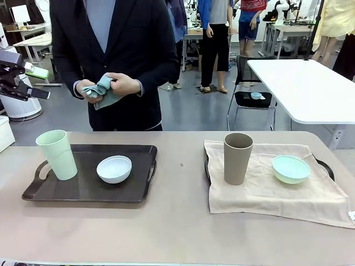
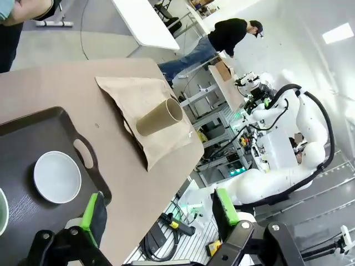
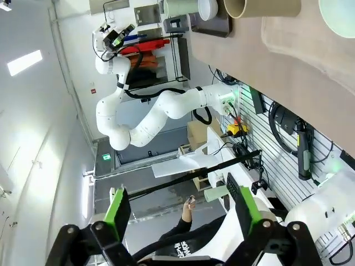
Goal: Set up a tray with a mat and arrange the tableware.
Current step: Pick up the Picnic Bowl and Reusable plastic cup from the Handle tray in front of the human's position and hold them in the air.
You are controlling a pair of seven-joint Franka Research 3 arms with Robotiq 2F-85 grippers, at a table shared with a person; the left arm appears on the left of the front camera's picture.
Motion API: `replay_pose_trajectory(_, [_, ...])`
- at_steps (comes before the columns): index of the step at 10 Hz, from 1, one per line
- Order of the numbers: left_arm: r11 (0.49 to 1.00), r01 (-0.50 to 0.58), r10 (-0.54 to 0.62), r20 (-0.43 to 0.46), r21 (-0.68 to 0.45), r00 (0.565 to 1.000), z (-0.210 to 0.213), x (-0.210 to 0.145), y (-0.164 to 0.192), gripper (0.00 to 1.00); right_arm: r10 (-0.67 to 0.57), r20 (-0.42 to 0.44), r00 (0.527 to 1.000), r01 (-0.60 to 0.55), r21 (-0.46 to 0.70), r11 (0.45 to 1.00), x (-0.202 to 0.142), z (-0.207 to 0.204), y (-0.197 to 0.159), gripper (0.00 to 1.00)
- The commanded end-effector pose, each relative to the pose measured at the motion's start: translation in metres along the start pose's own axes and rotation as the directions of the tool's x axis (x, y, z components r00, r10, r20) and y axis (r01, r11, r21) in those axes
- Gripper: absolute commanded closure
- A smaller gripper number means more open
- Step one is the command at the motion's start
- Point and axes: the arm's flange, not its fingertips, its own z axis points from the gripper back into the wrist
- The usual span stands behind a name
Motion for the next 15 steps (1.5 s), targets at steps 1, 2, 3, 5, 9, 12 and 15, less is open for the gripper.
replay_pose_trajectory(1, [1.000,0.003,-0.003,-0.004,-0.003,1.000,-0.002,0.000,-0.001,0.00,0.007,0.003,1.000,-0.007,0.001,1.000,0.001,0.001,-0.003,0.00])
replay_pose_trajectory(2, [0.993,-0.096,0.095,-0.027,-0.065,0.995,-0.016,0.004,-0.002,0.00,0.007,0.003,1.000,-0.007,0.001,1.000,0.001,0.001,-0.003,0.00])
replay_pose_trajectory(3, [0.973,-0.211,0.205,-0.065,-0.092,0.977,-0.006,0.005,-0.002,0.00,0.007,0.003,1.000,-0.007,0.001,1.000,0.001,0.001,-0.003,0.00])
replay_pose_trajectory(5, [0.938,-0.338,0.331,-0.095,-0.074,0.939,0.044,-0.006,0.003,0.00,0.007,0.003,1.000,-0.007,0.001,1.000,0.001,0.001,-0.003,0.00])
replay_pose_trajectory(9, [0.941,-0.330,0.323,-0.087,-0.071,0.942,0.036,-0.014,0.009,0.00,0.007,0.003,1.000,-0.007,0.001,1.000,0.001,0.001,-0.003,0.00])
replay_pose_trajectory(12, [0.941,-0.330,0.323,-0.087,-0.071,0.942,0.036,-0.014,0.009,0.00,0.007,0.003,1.000,-0.007,0.001,1.000,0.001,0.001,-0.003,0.00])
replay_pose_trajectory(15, [0.941,-0.330,0.323,-0.087,-0.071,0.942,0.036,-0.014,0.009,0.00,0.007,0.003,1.000,-0.007,0.001,1.000,0.001,0.001,-0.003,0.00])
